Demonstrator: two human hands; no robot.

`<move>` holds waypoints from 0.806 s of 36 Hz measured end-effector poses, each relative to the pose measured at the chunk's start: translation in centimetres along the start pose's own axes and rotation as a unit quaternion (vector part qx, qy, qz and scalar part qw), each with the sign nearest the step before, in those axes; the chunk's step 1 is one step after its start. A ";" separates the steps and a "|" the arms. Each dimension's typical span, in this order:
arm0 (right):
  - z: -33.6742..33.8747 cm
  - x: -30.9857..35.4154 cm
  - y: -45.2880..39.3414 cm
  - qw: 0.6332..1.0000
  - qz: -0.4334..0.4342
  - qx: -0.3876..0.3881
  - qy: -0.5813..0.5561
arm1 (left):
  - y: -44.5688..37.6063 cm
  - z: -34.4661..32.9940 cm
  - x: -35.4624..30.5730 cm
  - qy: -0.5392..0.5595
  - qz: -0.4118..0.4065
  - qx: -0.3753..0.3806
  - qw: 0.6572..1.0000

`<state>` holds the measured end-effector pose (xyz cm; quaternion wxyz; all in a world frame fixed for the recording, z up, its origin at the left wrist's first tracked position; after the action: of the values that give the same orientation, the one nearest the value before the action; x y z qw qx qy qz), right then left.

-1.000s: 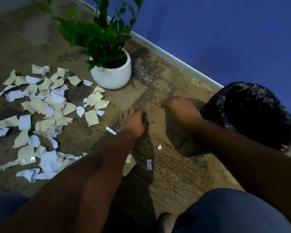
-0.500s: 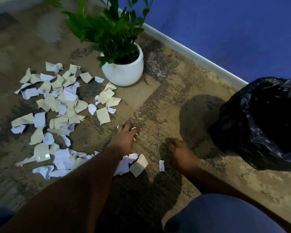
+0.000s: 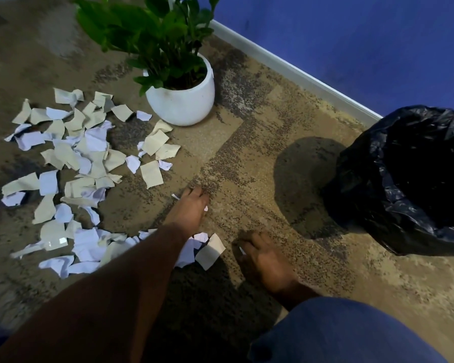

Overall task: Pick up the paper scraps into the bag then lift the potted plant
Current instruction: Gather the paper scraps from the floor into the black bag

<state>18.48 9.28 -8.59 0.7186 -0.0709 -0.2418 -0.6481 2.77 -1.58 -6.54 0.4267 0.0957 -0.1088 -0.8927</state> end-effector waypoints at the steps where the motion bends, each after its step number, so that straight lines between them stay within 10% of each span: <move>1: 0.2 0.4 0.1 1.000 0.013 -0.011 0.003 | 0.0 0.0 -0.1 -0.002 -0.001 0.002 1.000; 10: 0.7 1.1 -1.3 0.999 0.027 0.028 -0.006 | -0.3 -0.4 1.5 0.090 0.086 0.026 0.992; 16: 2.3 -1.9 -2.7 0.988 -0.115 0.003 -0.104 | -1.2 3.3 4.6 0.251 0.204 -0.073 0.943; 29: 22.1 -2.2 -4.4 0.950 -0.120 -0.252 -0.137 | -3.8 15.5 -1.6 0.443 0.137 -0.241 0.852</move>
<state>8.49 19.78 8.78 0.5539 -0.3083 -0.1735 -0.7537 -3.15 3.80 7.39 0.5574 0.3599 0.2981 -0.6863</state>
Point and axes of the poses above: each hand's wrist, its own y-axis away from the middle knuckle, its own z-axis out of the back of the hand, x = y × z, the point moved 10 cm from there along -y, towards the middle knuckle, and after that the axes turned 8 degrees about -y, right-handed, at the moved point
